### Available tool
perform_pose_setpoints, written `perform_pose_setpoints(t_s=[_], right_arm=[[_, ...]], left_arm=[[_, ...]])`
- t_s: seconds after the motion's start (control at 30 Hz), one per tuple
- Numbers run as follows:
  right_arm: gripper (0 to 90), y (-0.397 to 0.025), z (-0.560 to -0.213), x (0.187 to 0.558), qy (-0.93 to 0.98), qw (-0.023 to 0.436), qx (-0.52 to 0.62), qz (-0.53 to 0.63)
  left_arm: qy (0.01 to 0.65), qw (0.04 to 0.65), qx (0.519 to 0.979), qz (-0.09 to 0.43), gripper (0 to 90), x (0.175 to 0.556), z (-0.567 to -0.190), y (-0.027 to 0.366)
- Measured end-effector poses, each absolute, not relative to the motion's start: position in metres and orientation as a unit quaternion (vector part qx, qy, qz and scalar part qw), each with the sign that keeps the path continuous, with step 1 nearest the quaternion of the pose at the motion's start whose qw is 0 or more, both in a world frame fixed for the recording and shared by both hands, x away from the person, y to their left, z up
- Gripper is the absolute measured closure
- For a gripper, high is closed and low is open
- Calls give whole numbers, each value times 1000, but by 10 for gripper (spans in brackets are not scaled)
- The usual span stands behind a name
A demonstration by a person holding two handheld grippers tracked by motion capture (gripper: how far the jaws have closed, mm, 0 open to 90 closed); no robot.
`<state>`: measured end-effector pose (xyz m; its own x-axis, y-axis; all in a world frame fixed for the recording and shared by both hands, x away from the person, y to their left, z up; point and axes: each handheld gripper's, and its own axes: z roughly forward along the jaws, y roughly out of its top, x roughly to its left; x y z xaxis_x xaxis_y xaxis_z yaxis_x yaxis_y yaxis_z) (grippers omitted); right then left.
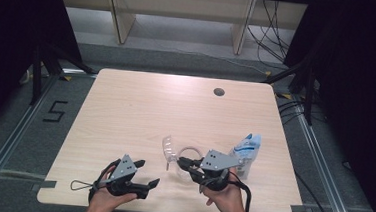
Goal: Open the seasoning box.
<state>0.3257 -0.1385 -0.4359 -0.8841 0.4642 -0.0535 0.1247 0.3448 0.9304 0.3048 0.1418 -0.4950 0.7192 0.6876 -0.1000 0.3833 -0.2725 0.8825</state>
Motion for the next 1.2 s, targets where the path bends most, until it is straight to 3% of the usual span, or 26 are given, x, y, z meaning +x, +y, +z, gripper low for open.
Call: perform_pose_setpoints(t_s=[0.47,0.8,1.2], right_arm=[[428,-179,-430,308,795,155,220,544],[319,-198,-433,291,786,170,211,556],[299,-246,-429,276,762,190,255,564]], left_arm=[[343,493,784,155,172,305,-494,143],[342,496,783,157,172,304,-494,142],[339,492,786,158,173,305,-494,143]])
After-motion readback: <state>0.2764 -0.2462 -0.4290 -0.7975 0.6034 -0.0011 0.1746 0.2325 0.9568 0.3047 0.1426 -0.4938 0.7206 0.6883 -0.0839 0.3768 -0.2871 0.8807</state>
